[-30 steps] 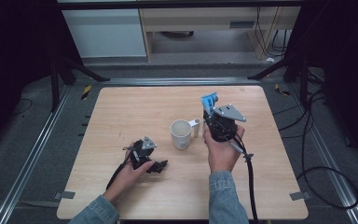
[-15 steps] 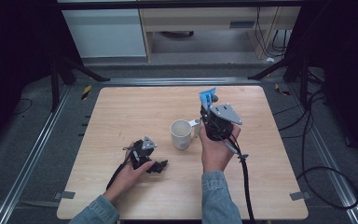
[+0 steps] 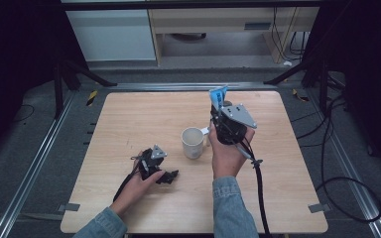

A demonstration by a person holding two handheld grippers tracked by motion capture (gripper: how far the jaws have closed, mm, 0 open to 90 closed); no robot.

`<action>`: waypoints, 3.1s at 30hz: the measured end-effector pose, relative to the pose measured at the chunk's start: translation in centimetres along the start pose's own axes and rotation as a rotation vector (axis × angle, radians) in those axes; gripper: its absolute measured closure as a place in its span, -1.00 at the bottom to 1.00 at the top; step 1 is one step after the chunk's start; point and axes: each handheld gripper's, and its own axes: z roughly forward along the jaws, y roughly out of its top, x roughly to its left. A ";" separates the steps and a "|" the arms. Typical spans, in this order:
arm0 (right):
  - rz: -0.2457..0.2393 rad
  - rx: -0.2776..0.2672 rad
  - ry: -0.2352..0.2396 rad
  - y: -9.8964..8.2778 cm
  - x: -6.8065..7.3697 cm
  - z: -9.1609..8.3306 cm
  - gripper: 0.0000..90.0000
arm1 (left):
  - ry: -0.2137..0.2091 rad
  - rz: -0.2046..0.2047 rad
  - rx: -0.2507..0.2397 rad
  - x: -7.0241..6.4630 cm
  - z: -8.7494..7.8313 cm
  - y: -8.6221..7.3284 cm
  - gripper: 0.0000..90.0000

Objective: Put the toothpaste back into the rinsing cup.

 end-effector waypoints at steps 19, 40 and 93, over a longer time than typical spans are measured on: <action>0.000 0.002 0.060 0.7 1.5 1.8 0.63 | 0.001 -0.002 -0.001 -0.1 0.0 0.0 -1.00; -0.009 0.024 0.119 -0.6 3.8 4.2 0.63 | -0.001 0.001 -0.001 -0.1 0.0 0.0 -1.00; 0.047 0.124 0.127 -7.0 3.6 6.9 0.62 | -0.002 0.002 -0.001 -0.1 0.0 0.0 -1.00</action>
